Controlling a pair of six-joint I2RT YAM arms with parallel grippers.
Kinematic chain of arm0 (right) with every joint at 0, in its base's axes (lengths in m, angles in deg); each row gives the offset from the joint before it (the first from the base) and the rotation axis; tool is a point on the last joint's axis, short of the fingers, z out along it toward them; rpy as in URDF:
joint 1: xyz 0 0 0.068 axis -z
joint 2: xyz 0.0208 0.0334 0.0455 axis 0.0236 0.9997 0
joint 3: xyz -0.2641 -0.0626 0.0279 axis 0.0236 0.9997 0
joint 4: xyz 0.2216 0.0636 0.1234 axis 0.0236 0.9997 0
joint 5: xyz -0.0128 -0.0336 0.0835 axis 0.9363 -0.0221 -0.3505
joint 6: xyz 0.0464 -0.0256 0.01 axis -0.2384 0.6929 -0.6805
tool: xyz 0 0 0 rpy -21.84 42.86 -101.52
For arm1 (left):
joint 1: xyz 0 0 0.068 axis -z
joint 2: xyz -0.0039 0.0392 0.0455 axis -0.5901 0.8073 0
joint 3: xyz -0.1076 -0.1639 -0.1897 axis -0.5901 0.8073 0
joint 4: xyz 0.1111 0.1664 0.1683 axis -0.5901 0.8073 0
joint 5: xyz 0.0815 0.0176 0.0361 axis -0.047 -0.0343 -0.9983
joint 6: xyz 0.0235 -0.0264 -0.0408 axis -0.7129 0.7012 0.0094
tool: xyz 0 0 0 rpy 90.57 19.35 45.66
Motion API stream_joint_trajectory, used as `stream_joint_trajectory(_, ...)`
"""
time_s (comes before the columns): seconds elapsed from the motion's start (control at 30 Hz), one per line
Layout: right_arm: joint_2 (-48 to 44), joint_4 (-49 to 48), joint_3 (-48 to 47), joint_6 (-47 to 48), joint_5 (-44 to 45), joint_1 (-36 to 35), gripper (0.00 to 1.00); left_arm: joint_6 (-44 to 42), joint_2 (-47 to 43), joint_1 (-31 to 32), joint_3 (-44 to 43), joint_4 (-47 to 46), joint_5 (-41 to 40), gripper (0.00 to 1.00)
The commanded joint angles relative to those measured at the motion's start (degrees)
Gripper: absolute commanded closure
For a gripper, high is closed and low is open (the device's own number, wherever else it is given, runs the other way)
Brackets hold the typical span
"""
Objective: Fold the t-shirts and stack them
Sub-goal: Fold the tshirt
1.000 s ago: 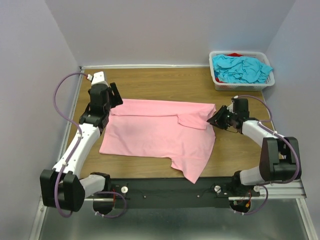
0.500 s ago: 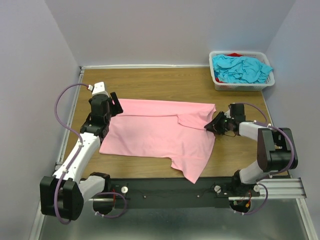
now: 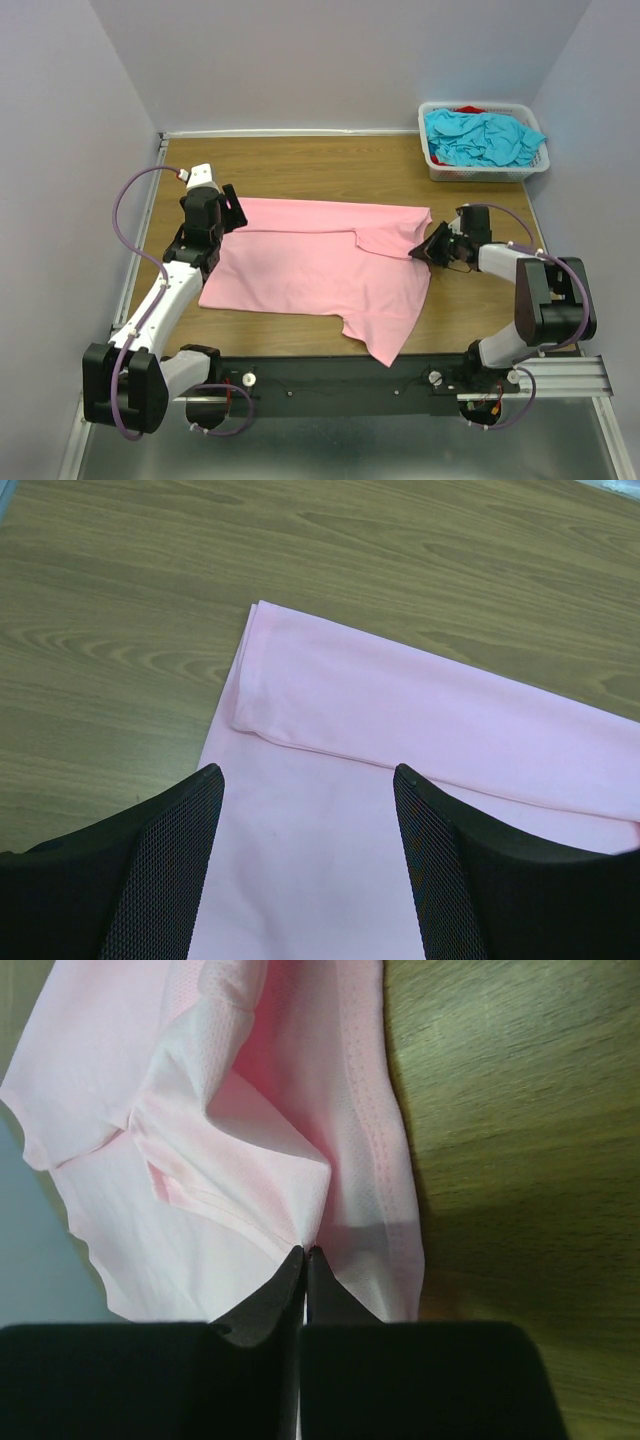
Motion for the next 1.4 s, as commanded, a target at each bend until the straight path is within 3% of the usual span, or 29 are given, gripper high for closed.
stream_joint_trajectory(0.0,-2.24,-0.7,1.0,-0.25,-2.52,-0.19,0.94,0.19,0.08,0.13,-0.13,-1.28,-0.04,0.23)
stream_joint_trajectory(0.67,-5.76,5.36,3.46,0.71,-7.8,-0.28,0.94,-0.33,0.61,0.13,-0.39,-1.19,0.4,0.23)
stream_joint_trajectory(0.97,-1.89,7.29,2.68,3.53,-5.25,-0.28,0.78,-0.42,1.4,0.13,-0.57,-0.84,0.67,0.23)
stream_joint_trajectory(1.17,-5.05,13.79,-1.97,8.08,-1.48,-0.19,0.63,-0.51,1.75,0.13,-0.66,-0.84,0.58,0.23)
stream_joint_trajectory(1.37,-13.66,19.25,-5.93,11.35,7.31,-0.28,0.63,-0.34,2.37,0.13,-0.83,-0.49,0.31,0.23)
